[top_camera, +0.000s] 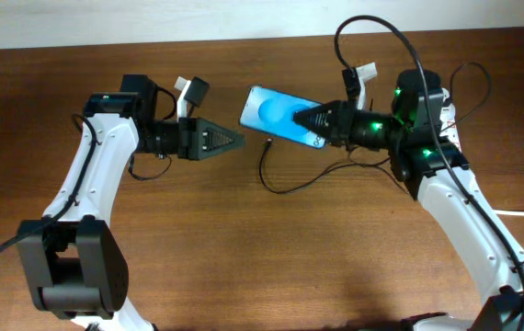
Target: Plug charger to phone and switch on socket
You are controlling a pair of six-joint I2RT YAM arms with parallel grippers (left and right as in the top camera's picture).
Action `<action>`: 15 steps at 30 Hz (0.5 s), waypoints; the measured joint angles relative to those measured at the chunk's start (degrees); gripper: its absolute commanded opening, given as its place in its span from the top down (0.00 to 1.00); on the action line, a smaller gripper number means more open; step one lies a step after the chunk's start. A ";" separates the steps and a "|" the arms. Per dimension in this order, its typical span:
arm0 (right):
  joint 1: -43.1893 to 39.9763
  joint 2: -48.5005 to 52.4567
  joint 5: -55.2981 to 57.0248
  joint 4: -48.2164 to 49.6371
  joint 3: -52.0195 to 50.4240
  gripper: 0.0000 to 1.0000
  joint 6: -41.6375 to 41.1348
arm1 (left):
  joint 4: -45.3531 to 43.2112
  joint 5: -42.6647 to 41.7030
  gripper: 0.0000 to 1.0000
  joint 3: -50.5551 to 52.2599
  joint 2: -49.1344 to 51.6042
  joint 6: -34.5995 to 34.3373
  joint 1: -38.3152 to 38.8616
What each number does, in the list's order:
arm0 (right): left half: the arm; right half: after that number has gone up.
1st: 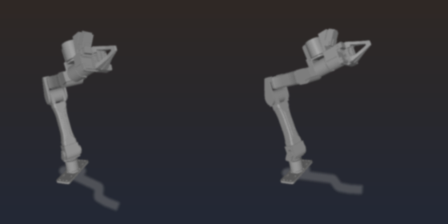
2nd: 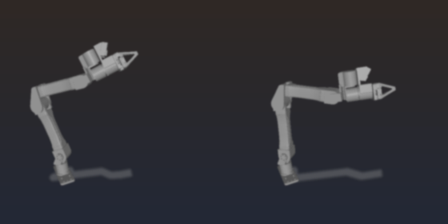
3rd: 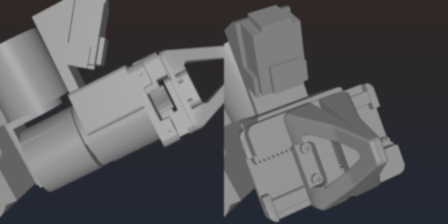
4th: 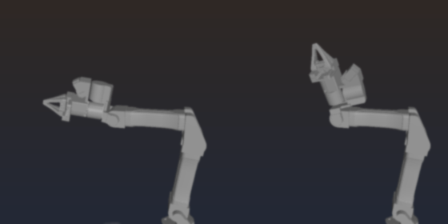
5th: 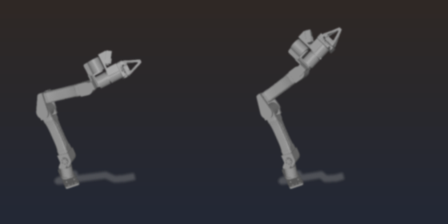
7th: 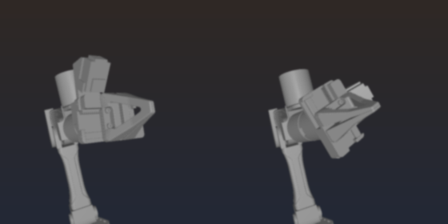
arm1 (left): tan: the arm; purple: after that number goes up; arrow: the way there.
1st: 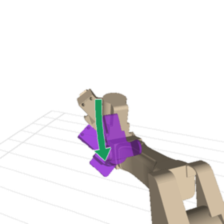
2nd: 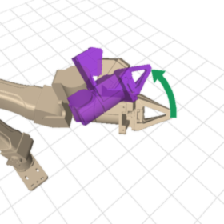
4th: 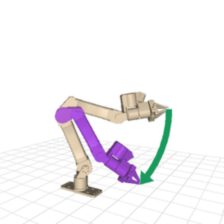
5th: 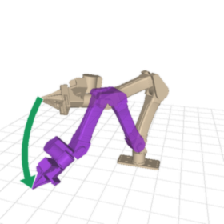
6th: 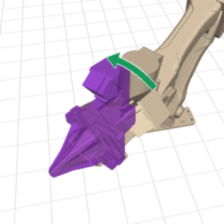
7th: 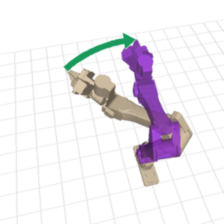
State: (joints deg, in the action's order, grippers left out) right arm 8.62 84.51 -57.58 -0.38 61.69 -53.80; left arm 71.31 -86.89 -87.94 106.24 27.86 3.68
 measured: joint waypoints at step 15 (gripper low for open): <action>14.71 0.11 41.92 10.25 -0.09 0.96 -28.55 | -55.30 16.52 0.21 0.96 -0.04 -75.58 -1.49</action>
State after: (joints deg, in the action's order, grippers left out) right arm 23.33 84.62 -15.66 9.87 61.60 -82.35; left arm 16.01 -70.37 -86.98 106.19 -47.72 2.20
